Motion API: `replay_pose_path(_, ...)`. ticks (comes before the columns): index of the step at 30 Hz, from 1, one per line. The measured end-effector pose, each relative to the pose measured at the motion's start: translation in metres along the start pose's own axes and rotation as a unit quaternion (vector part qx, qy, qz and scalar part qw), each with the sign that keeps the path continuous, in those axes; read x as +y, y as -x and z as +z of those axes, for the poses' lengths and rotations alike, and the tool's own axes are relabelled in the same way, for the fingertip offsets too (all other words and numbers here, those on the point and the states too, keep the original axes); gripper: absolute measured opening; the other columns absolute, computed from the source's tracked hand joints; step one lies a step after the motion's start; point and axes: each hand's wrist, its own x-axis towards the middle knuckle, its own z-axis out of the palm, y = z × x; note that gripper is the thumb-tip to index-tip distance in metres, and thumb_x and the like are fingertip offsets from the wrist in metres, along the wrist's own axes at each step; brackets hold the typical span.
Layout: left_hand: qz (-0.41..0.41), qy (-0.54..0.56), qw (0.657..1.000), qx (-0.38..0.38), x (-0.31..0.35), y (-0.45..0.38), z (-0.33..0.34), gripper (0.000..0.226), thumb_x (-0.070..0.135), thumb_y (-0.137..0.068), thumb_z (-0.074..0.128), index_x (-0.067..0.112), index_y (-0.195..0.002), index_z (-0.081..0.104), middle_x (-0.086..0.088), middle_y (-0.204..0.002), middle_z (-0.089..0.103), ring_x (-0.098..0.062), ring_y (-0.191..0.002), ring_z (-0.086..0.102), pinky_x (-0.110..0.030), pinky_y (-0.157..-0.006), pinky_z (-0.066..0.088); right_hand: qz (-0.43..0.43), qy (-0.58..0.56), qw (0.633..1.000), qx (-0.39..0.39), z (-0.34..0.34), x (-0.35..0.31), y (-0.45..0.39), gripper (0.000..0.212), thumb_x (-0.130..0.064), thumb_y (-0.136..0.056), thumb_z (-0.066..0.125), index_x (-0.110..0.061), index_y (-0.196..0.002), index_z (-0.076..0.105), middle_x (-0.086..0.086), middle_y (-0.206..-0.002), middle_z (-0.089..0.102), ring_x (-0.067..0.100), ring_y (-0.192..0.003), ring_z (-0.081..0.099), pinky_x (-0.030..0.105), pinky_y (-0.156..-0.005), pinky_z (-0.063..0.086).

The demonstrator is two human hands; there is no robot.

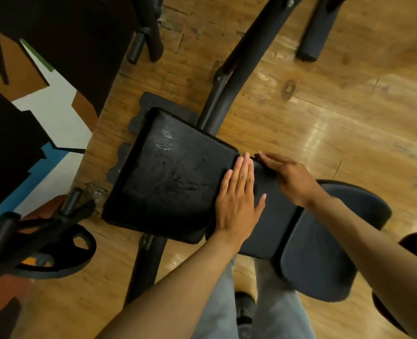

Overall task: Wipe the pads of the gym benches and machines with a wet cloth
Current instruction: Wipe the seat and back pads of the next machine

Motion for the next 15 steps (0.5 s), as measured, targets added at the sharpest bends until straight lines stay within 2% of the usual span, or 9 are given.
replay_pose_path(4,-0.052,0.023,0.998,0.024,0.018,-0.002,0.015,0.081,0.048,-0.106,0.04,0.003,-0.163,0.005,-0.012,-0.172,-0.002,-0.021,-0.159,-0.003,-0.035,-0.129,0.0,-0.024,-0.021,0.999,0.001,0.011,0.033,0.008,0.07,0.013,-0.091,0.047,-0.02,-0.153,0.046,0.0,-0.153,0.05,0.024,-0.139,0.05,0.042,-0.112,0.045)
replay_pose_path(8,-0.052,-0.012,0.997,0.048,0.017,-0.001,0.021,0.079,0.049,-0.106,0.037,0.005,-0.164,0.006,-0.01,-0.172,0.0,-0.02,-0.159,-0.001,-0.035,-0.129,0.001,-0.019,-0.019,1.0,-0.01,0.011,0.059,0.028,0.075,0.017,-0.087,0.046,-0.019,-0.154,0.044,0.003,-0.153,0.051,0.027,-0.138,0.051,0.047,-0.11,0.046)
replay_pose_path(12,-0.017,-0.087,0.995,0.048,0.009,0.002,0.023,0.081,0.052,-0.105,0.033,0.006,-0.164,0.003,-0.01,-0.172,-0.003,-0.019,-0.159,-0.004,-0.035,-0.128,0.001,-0.055,-0.029,0.998,-0.02,0.008,0.026,0.005,0.076,0.009,-0.091,0.046,-0.017,-0.16,0.031,0.002,-0.162,0.037,0.028,-0.144,0.043,0.042,-0.112,0.043)
replay_pose_path(15,-0.022,-0.047,0.997,0.056,0.01,0.001,0.024,0.081,0.048,-0.103,0.041,0.006,-0.164,0.007,-0.009,-0.171,-0.003,-0.019,-0.159,-0.004,-0.035,-0.129,0.002,-0.09,-0.066,0.993,-0.044,0.002,0.005,-0.025,0.07,0.007,-0.092,0.044,-0.015,-0.158,0.035,0.004,-0.16,0.041,0.027,-0.144,0.043,0.044,-0.115,0.041)
